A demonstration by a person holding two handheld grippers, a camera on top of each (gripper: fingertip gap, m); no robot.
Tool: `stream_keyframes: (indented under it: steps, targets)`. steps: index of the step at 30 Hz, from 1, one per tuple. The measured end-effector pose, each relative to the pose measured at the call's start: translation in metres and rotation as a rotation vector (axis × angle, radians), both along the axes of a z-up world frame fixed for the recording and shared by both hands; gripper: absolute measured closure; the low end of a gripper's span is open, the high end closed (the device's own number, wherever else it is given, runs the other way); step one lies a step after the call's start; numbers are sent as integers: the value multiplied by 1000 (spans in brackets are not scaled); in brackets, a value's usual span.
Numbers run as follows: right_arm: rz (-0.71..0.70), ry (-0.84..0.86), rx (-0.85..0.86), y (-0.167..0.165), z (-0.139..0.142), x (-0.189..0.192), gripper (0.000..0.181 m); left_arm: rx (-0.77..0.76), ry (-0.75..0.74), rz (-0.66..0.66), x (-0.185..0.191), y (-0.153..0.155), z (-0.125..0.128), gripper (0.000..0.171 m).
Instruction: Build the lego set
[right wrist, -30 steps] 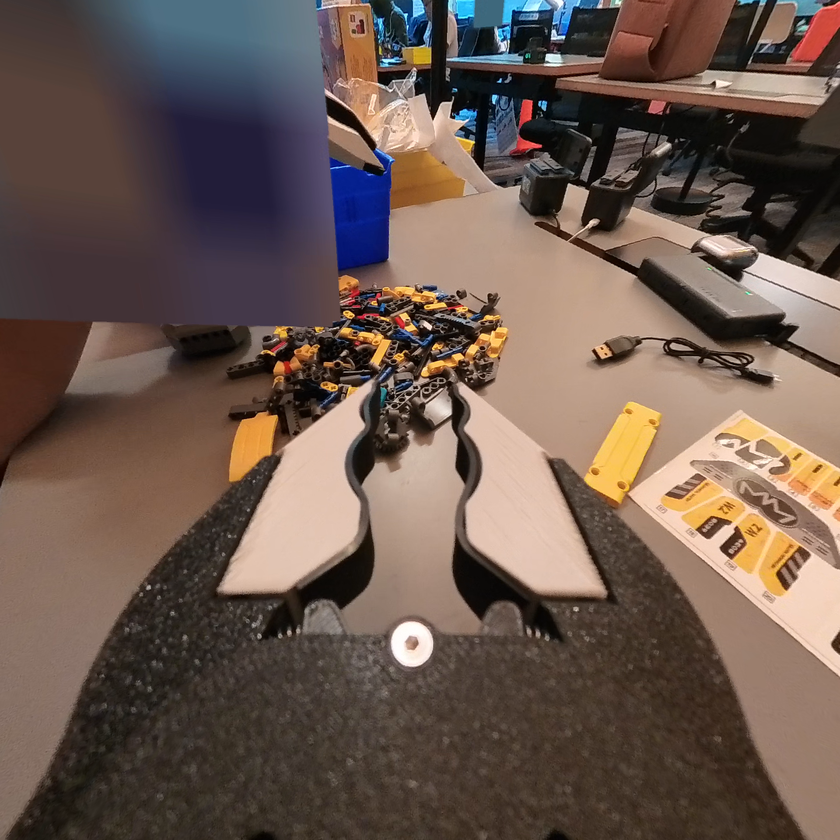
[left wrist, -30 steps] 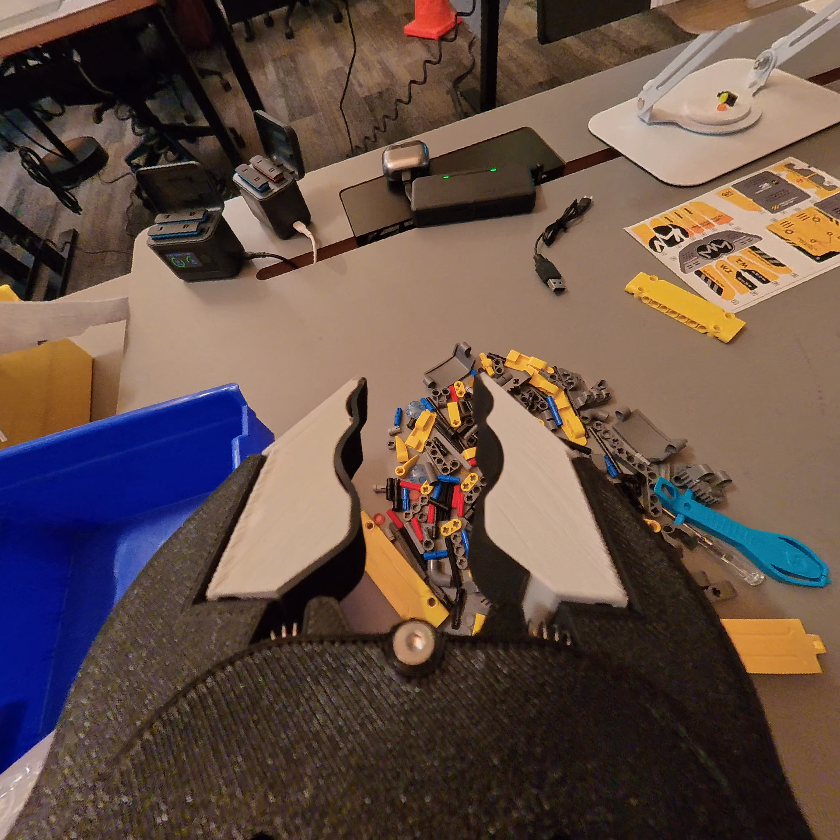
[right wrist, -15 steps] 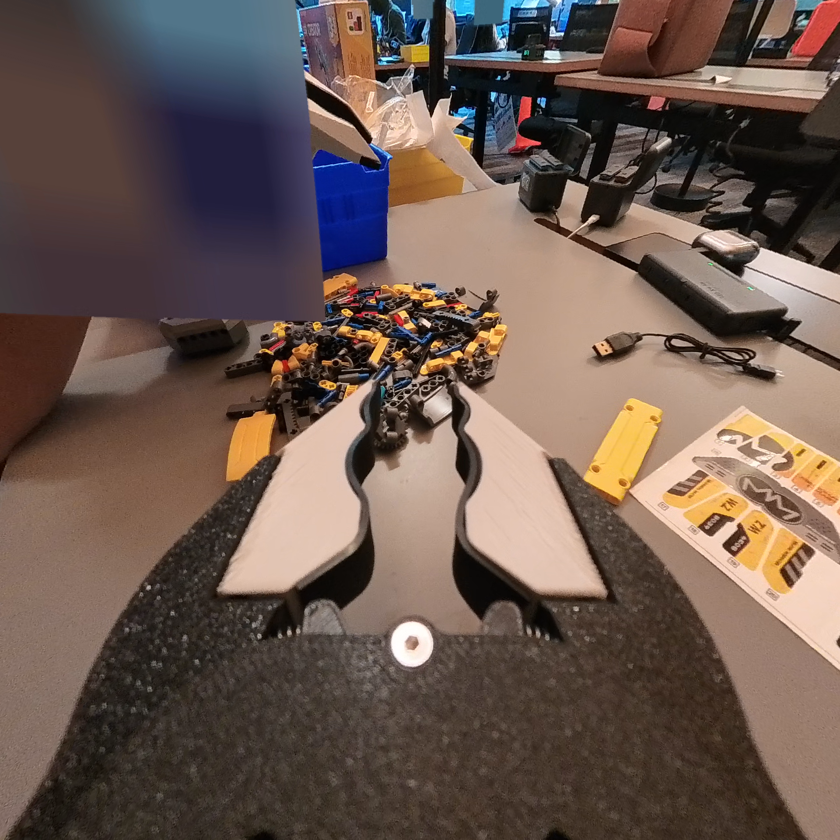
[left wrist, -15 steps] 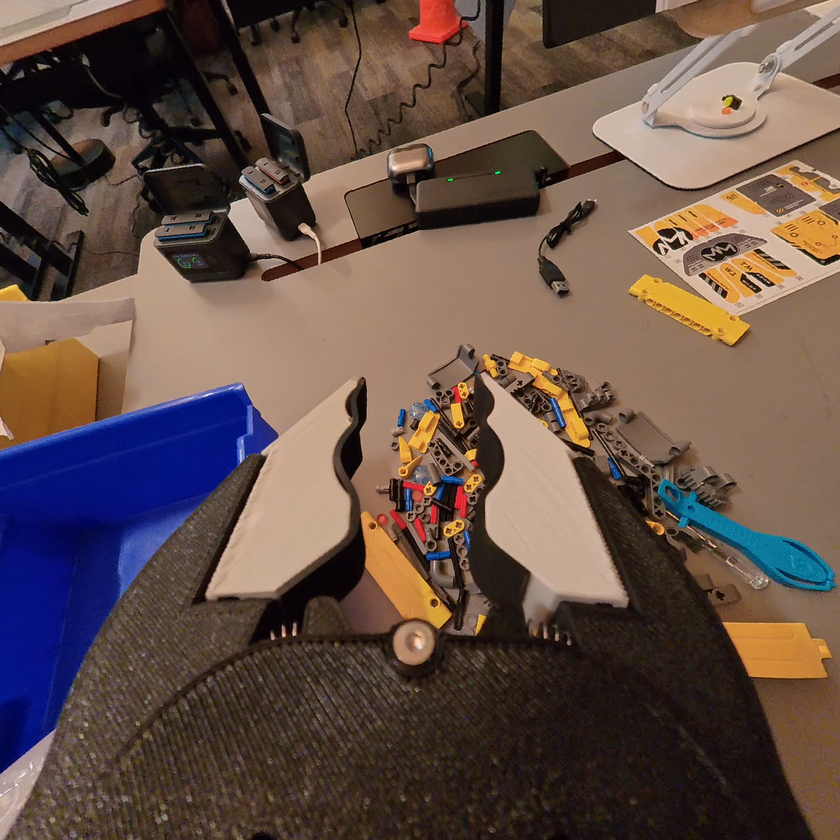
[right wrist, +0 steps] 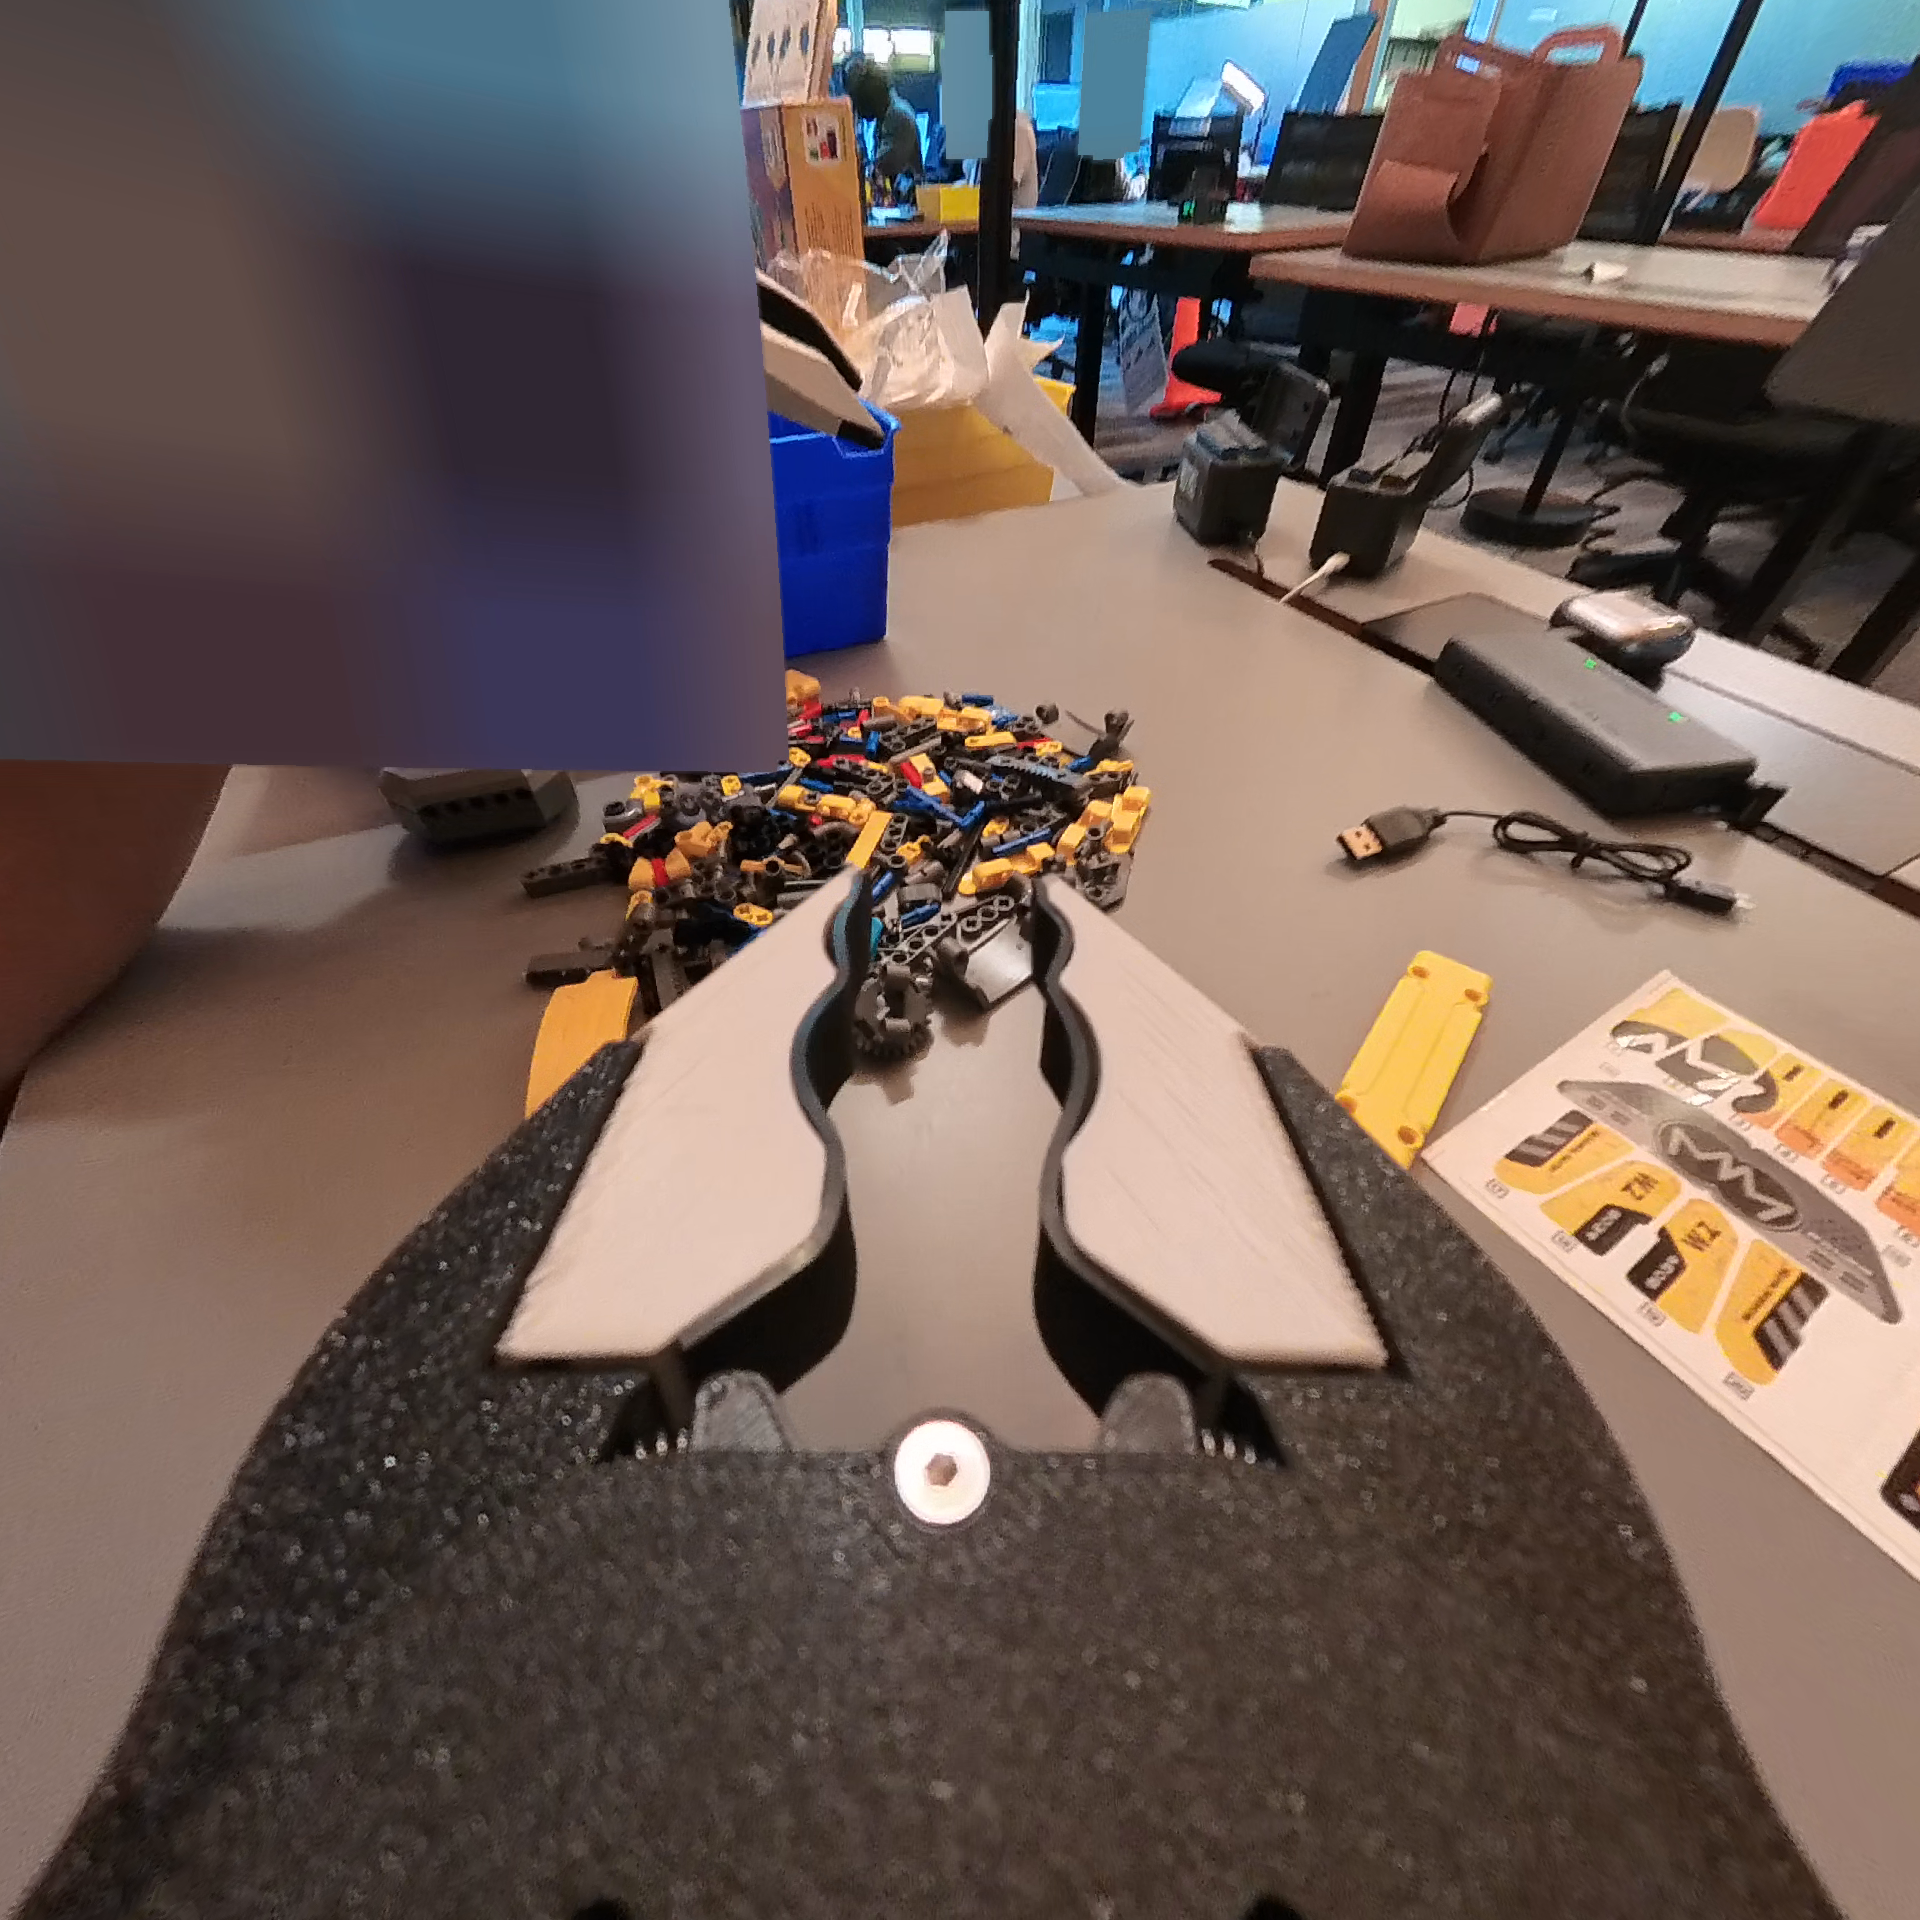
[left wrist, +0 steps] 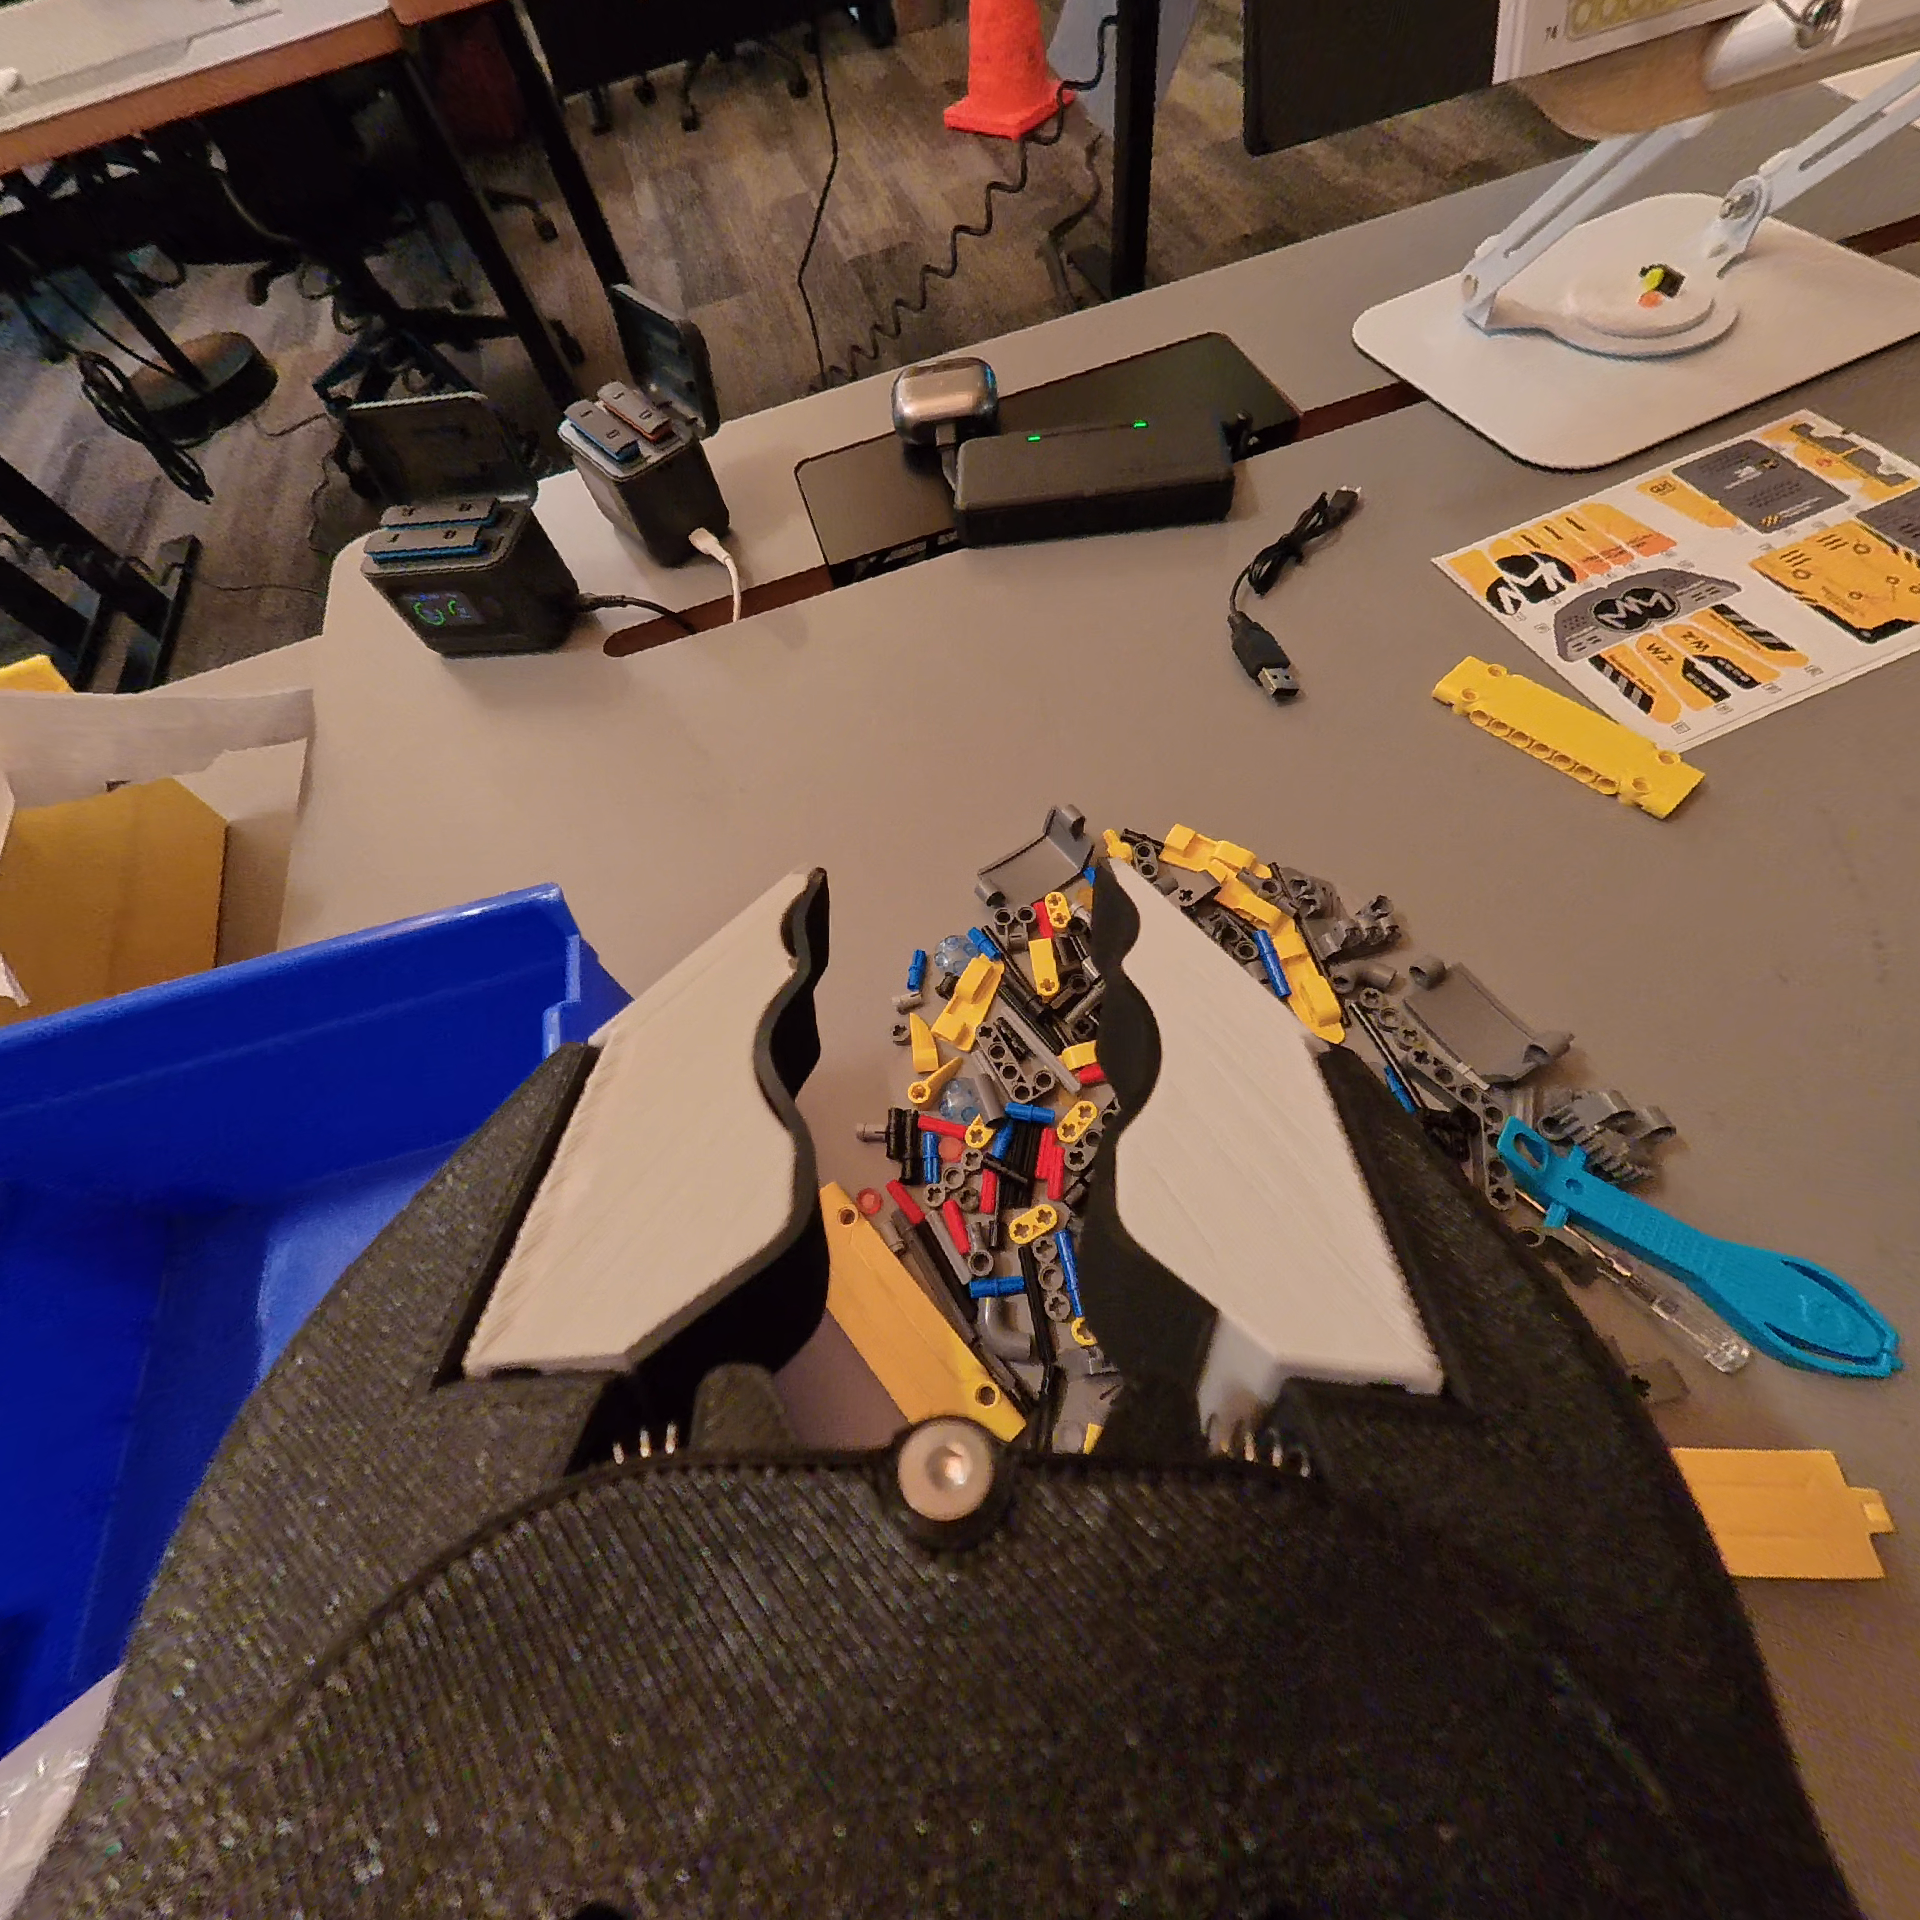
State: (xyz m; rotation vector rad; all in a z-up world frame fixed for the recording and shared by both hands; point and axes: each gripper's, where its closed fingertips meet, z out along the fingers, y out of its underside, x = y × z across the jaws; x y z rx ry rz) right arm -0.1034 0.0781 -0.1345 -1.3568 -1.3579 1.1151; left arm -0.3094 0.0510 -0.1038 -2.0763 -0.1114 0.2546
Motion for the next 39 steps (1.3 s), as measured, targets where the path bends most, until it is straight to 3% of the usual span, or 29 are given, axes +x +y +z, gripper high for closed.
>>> stream_keyframes:
  steps: [22,30,39]
  targets:
    - [13,-36,-2,-4,-11,-4,151,-21,1,48,-18,-8,-7,122]
    - [25,-40,-24,-6,-13,-5,151,-53,19,74,-23,-8,-14,132]
    - [39,-58,-18,-10,-17,-7,150,-48,2,79,-26,-9,-17,120]
